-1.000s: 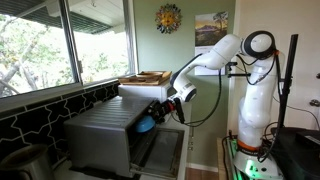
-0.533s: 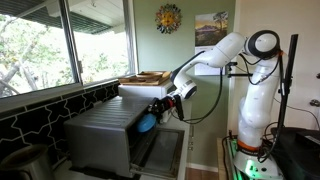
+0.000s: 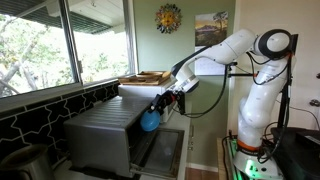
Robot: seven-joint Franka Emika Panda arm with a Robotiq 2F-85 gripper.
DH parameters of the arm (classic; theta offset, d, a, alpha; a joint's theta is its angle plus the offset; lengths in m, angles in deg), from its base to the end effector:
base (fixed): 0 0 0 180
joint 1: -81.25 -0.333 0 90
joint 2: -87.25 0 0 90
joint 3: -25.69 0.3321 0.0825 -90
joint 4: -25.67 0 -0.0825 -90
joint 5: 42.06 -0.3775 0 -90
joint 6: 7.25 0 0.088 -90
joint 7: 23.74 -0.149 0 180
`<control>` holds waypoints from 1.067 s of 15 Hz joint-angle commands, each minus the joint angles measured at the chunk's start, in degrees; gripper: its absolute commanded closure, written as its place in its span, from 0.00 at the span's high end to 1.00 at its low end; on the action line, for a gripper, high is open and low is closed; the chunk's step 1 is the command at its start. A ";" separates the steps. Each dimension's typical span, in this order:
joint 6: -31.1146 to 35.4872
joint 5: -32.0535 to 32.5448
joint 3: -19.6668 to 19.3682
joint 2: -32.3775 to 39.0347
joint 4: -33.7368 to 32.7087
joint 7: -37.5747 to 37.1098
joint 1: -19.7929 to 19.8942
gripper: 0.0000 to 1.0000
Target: Flip the blue bowl over
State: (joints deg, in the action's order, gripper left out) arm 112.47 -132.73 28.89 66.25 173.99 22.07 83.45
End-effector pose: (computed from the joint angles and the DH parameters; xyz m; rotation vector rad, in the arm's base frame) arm 0.4272 0.0933 0.4171 -1.8999 0.1924 -0.4358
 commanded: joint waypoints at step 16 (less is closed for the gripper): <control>2.79 38.06 5.02 -11.31 1.68 3.65 -6.16 0.01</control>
State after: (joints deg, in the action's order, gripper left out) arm 112.99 -99.99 33.11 57.81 174.62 25.04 79.42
